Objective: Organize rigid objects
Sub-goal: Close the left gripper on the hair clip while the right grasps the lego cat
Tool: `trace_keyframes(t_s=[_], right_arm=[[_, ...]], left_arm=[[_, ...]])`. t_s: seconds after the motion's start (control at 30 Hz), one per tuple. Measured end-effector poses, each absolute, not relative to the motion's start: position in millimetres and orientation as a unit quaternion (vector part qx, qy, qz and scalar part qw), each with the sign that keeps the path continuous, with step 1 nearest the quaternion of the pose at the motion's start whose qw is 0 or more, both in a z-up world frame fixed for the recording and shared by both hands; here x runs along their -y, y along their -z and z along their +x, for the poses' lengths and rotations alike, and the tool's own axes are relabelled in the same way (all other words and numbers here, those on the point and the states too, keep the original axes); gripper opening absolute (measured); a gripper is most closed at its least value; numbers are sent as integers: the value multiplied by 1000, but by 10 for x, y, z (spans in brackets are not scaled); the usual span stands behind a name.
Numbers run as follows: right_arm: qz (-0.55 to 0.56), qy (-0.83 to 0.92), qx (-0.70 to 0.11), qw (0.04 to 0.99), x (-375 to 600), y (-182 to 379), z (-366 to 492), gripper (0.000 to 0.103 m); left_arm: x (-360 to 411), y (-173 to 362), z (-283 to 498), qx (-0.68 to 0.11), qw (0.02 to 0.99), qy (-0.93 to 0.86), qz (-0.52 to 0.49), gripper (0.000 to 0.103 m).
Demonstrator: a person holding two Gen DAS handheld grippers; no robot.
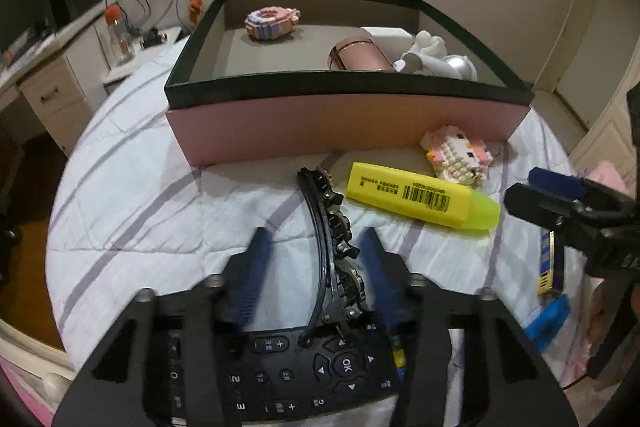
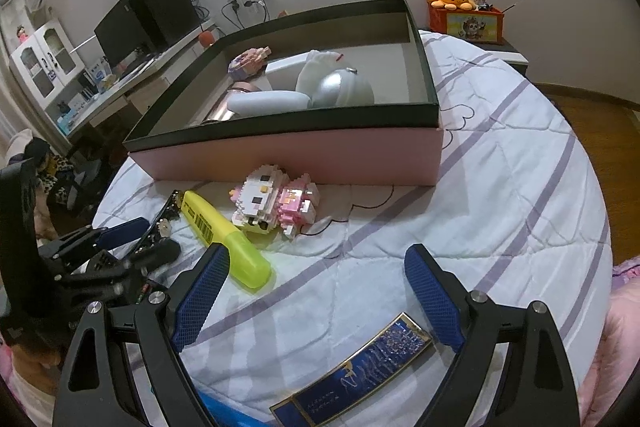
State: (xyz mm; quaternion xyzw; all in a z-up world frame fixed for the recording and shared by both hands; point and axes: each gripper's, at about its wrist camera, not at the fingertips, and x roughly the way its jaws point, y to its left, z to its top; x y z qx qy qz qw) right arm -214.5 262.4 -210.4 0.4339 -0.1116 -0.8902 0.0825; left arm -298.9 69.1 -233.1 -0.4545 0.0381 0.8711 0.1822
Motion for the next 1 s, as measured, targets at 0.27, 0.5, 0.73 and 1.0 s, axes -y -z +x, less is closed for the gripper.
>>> trace_keyframes(t_s=[0.27,0.5,0.73,1.0], right_arm=[[441,891,91,56,-2554,2097,-2218,91],[453,888,69,46,-2387,2094,-2343,91],[460,885,61,29,-2294,2114,-2514,91],[473,880,47,11,-2236,2185,-2608,91]], left_arm=[[-791,2359,-2937,-59,207,-869,-446,20],[-740,2390,-2923,-42,212,-876,-432,23],[-757,2396,-2903,-49,212,-880,-422,25],[-758,2401,-2910,-46,219,-879,-420,28]])
